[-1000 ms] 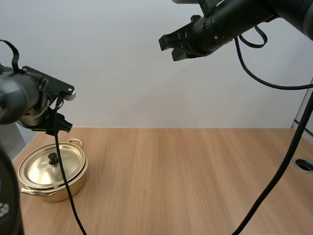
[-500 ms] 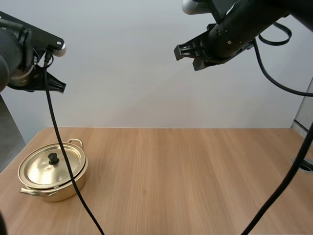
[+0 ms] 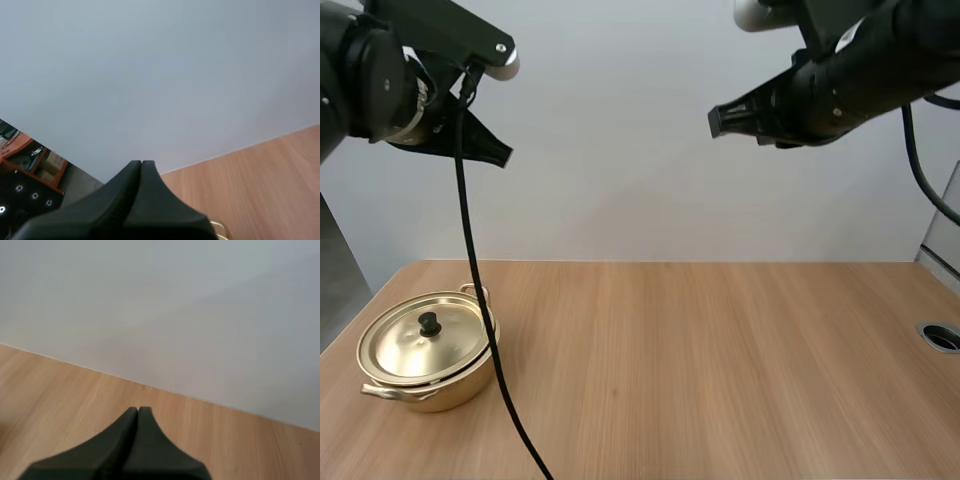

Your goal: Open the pot, put the car inside, and close it

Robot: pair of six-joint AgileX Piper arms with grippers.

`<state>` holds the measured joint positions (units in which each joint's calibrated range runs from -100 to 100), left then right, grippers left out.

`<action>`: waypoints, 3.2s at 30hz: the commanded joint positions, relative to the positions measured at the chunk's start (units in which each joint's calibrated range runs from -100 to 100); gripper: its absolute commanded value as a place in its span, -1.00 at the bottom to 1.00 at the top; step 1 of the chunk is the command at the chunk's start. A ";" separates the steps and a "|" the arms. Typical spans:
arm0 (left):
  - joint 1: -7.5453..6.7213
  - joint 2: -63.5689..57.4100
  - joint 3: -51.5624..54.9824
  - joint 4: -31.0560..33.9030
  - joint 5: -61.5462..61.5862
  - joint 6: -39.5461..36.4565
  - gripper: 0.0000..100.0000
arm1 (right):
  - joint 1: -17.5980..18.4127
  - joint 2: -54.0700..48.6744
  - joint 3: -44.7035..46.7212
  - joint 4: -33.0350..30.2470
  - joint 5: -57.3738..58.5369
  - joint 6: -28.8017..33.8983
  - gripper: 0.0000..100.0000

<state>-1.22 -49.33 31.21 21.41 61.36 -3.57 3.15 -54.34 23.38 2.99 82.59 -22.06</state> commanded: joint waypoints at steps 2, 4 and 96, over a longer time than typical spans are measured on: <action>-1.81 -3.23 1.22 -0.03 0.76 -18.10 -1.00 | -0.01 -2.17 15.71 -6.87 -14.52 8.37 -1.00; -2.28 -5.36 3.16 0.21 0.90 -26.58 -1.00 | -0.01 -2.83 21.20 -9.08 -21.72 12.49 -1.00; 2.50 -50.67 68.79 -24.07 -32.69 -7.04 -1.00 | -6.30 -45.66 76.62 -5.01 -49.45 18.00 -1.00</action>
<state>1.31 -100.00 100.00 -2.71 28.67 -10.65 -3.11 -100.00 100.00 -2.00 33.19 -4.12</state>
